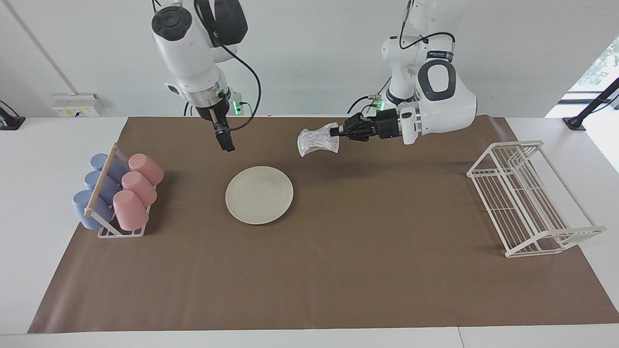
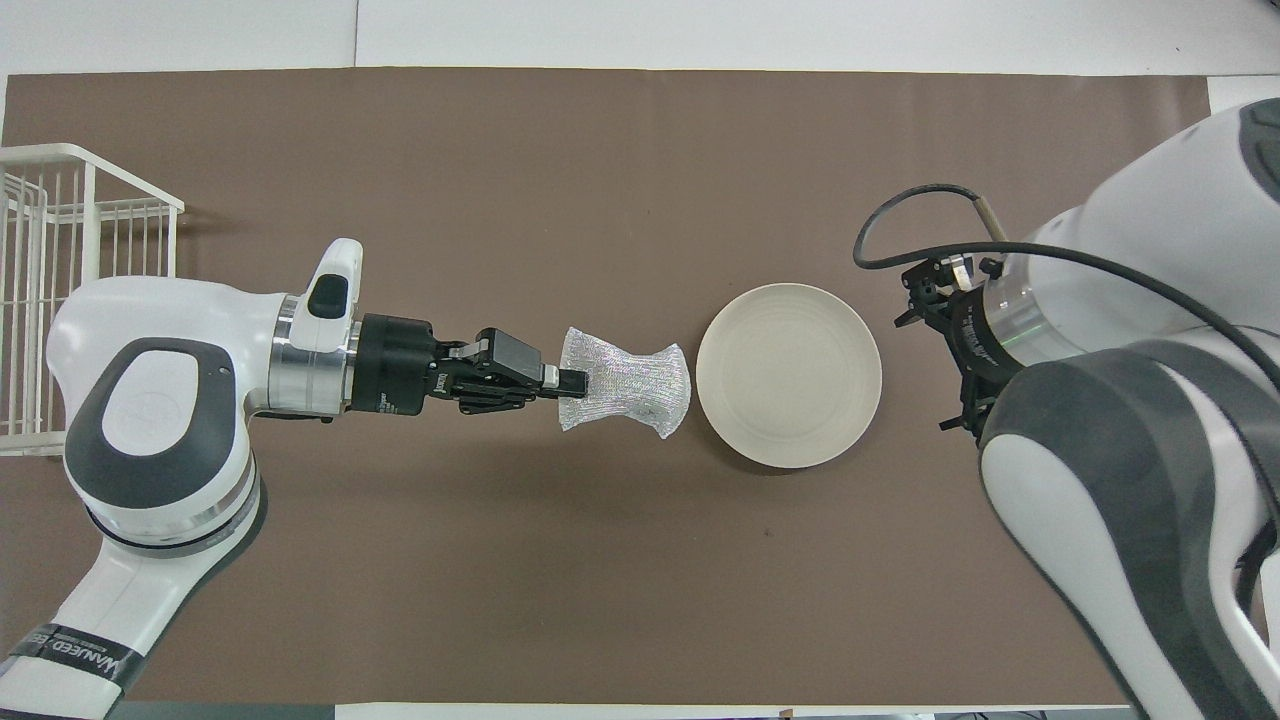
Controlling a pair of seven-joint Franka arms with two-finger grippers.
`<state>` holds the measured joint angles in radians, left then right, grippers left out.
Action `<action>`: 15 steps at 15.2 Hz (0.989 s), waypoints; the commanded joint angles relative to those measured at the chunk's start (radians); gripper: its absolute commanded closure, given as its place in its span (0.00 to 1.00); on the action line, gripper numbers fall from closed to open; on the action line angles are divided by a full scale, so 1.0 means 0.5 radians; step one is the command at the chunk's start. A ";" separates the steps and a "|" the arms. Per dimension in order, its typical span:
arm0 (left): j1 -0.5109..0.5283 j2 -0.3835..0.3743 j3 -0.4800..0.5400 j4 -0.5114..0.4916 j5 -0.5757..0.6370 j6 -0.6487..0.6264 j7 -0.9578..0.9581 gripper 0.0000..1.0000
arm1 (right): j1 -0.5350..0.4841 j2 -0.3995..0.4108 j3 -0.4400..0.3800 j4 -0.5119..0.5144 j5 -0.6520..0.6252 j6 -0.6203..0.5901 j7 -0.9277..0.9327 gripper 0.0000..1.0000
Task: Wipe plate with sponge
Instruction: 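Carry the sponge to the rack while the right gripper withdraws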
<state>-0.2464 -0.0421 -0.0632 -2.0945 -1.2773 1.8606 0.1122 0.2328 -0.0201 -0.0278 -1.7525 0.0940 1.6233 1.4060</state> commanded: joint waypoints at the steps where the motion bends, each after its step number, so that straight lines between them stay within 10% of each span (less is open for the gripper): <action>1: 0.094 -0.051 -0.009 0.142 0.335 -0.055 -0.288 1.00 | -0.204 -0.055 0.022 -0.045 -0.028 -0.071 -0.500 0.00; 10: 0.060 0.008 -0.021 0.685 1.899 -0.364 -0.887 1.00 | -0.499 -0.113 0.022 0.026 -0.041 -0.197 -2.301 0.00; 15: 0.048 0.001 -0.076 0.701 2.694 -0.576 -0.881 1.00 | -0.484 -0.116 0.046 0.044 -0.044 -0.145 -2.346 0.00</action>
<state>-0.2088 -0.0588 -0.0820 -1.7794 -0.0725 1.6290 -0.3119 -0.0084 -0.0707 -0.0225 -1.7401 0.0921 1.5337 0.2617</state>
